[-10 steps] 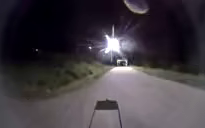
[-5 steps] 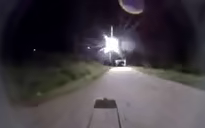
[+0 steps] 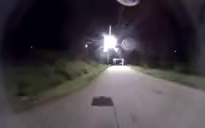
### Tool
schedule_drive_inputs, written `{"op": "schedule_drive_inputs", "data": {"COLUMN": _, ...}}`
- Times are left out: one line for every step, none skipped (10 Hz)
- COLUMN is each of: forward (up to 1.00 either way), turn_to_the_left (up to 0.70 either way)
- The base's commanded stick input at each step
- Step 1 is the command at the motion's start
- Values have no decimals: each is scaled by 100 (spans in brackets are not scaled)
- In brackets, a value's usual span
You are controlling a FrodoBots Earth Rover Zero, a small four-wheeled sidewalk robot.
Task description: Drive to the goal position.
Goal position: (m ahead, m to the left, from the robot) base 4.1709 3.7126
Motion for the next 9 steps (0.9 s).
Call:
{"op": "schedule_drive_inputs", "data": {"forward": 70, "turn_to_the_left": 0}}
{"op": "schedule_drive_inputs", "data": {"forward": 70, "turn_to_the_left": 0}}
{"op": "schedule_drive_inputs", "data": {"forward": 70, "turn_to_the_left": 0}}
{"op": "schedule_drive_inputs", "data": {"forward": 70, "turn_to_the_left": 0}}
{"op": "schedule_drive_inputs", "data": {"forward": 70, "turn_to_the_left": 0}}
{"op": "schedule_drive_inputs", "data": {"forward": 70, "turn_to_the_left": 0}}
{"op": "schedule_drive_inputs", "data": {"forward": 70, "turn_to_the_left": 0}}
{"op": "schedule_drive_inputs", "data": {"forward": 70, "turn_to_the_left": 0}}
{"op": "schedule_drive_inputs", "data": {"forward": 70, "turn_to_the_left": 0}}
